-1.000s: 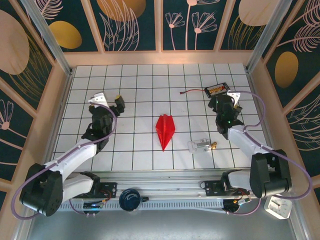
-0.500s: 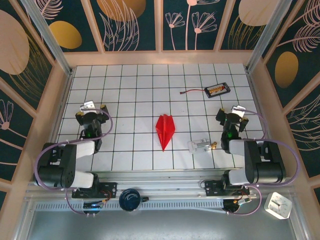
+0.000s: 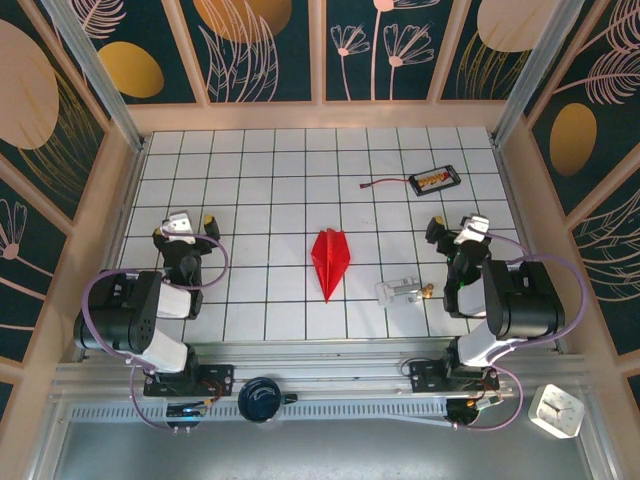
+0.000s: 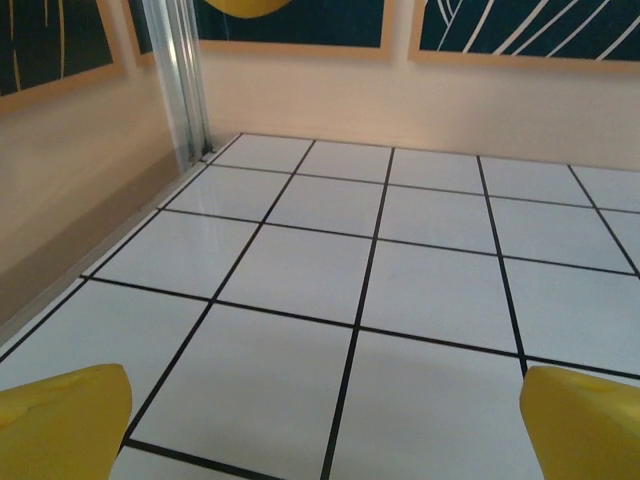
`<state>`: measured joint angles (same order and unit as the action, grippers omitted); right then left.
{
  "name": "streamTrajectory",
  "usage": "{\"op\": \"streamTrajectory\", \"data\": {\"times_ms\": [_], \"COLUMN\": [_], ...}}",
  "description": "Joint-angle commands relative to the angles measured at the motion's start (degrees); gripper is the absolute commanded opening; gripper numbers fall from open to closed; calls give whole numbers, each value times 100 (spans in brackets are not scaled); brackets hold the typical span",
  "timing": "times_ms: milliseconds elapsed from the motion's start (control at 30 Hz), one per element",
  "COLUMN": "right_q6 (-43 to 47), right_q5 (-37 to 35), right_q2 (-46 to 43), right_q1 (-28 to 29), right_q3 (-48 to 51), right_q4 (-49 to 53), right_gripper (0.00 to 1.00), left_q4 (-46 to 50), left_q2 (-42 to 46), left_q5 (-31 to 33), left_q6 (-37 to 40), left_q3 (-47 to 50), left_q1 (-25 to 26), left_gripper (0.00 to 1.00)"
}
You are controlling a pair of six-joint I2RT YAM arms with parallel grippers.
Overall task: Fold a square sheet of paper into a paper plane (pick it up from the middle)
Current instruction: Reset both arms
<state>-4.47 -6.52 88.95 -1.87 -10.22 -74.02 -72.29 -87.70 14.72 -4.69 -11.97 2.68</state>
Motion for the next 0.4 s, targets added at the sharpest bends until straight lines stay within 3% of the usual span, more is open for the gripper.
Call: {"op": "streamTrajectory", "data": {"times_ms": [0, 367], "right_q6": [238, 324], "right_q5": [135, 216], "right_q2": [59, 60], "right_q1": [77, 125], "right_q3": [-143, -174], "right_q4": [-355, -288], "right_gripper": [99, 99], "left_q4": [-396, -365], "left_q2": [37, 42], "left_q5": [-147, -200], "left_q6": [60, 86], "left_q3": [-11, -25], "left_q1": [-39, -39], "left_gripper": [99, 99]}}
